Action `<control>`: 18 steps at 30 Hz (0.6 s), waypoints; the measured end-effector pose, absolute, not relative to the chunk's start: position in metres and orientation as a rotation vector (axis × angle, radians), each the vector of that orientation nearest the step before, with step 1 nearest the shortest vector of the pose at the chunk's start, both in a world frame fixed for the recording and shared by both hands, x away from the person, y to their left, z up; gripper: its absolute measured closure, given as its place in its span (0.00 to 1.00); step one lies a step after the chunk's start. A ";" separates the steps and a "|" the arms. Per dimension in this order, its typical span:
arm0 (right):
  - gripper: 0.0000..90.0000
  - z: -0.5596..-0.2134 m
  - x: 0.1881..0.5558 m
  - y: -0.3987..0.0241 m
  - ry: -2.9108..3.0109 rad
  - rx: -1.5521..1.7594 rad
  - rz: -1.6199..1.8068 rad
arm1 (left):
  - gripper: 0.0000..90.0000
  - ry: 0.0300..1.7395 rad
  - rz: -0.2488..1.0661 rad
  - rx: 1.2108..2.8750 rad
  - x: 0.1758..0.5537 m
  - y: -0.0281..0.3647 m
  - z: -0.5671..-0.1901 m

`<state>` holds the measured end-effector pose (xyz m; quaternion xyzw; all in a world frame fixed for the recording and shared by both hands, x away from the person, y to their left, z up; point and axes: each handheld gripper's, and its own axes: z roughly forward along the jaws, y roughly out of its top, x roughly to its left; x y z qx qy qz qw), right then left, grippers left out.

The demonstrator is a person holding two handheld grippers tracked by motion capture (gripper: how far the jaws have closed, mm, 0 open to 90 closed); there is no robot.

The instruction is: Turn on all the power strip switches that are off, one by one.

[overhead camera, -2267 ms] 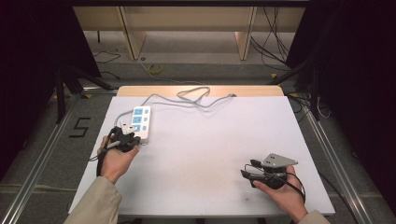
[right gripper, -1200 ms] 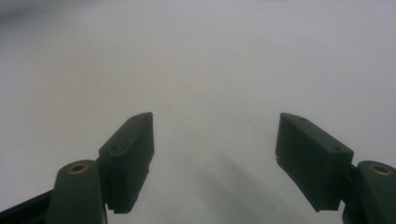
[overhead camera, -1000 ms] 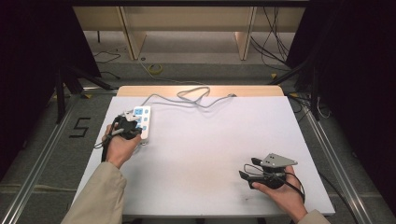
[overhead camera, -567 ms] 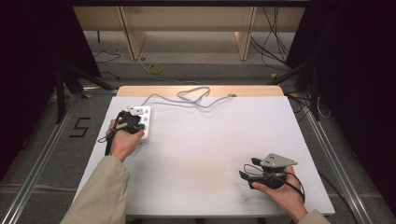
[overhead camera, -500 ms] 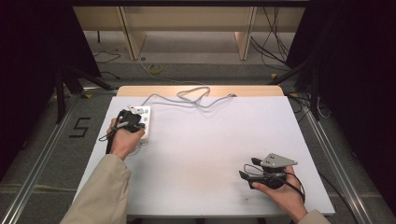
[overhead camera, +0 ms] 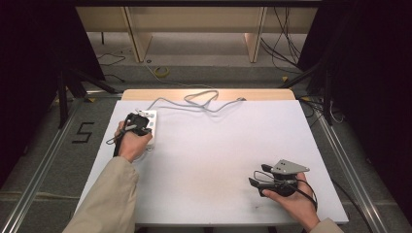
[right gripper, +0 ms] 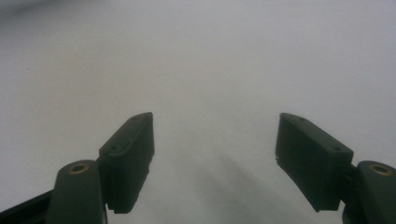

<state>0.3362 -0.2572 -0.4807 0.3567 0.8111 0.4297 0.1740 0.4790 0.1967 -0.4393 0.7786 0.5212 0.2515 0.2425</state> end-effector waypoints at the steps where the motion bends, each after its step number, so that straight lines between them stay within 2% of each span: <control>1: 0.32 -0.481 0.336 -0.257 2.300 1.012 1.218 | 1.00 1.427 0.686 2.123 0.479 0.197 -0.440; 18: 0.33 -0.481 0.336 -0.257 2.305 1.012 1.218 | 1.00 1.443 0.677 2.159 0.489 0.196 -0.442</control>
